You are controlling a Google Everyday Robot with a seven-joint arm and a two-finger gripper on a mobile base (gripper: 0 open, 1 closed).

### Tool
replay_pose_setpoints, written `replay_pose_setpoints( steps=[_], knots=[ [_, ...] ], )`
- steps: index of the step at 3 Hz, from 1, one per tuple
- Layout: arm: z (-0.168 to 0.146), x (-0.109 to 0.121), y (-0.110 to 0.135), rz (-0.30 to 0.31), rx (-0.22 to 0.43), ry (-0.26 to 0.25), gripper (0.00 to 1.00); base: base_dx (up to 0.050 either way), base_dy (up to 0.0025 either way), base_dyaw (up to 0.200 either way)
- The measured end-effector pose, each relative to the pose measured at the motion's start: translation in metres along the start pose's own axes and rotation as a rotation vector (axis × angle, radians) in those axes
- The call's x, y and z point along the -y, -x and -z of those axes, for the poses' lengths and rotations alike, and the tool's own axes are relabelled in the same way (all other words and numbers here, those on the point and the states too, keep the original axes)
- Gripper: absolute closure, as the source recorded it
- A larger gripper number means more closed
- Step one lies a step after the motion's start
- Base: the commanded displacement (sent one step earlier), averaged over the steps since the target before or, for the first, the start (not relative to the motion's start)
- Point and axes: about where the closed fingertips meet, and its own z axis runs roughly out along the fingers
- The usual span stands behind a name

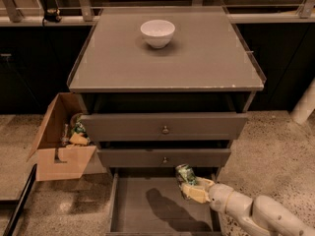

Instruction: Place green can into bottom drawer

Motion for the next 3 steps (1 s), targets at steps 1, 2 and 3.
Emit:
replay_pose_setpoints(
  steps=[1, 2, 3],
  knots=[
    [-0.017, 0.019, -0.025, 0.001, 0.048, -0.060, 1.00, 0.000, 0.00000, 0.000],
    [-0.038, 0.043, -0.068, -0.022, 0.063, -0.051, 1.00, 0.000, 0.00000, 0.000],
    [-0.038, 0.043, -0.068, -0.022, 0.063, -0.051, 1.00, 0.000, 0.00000, 0.000]
  ],
)
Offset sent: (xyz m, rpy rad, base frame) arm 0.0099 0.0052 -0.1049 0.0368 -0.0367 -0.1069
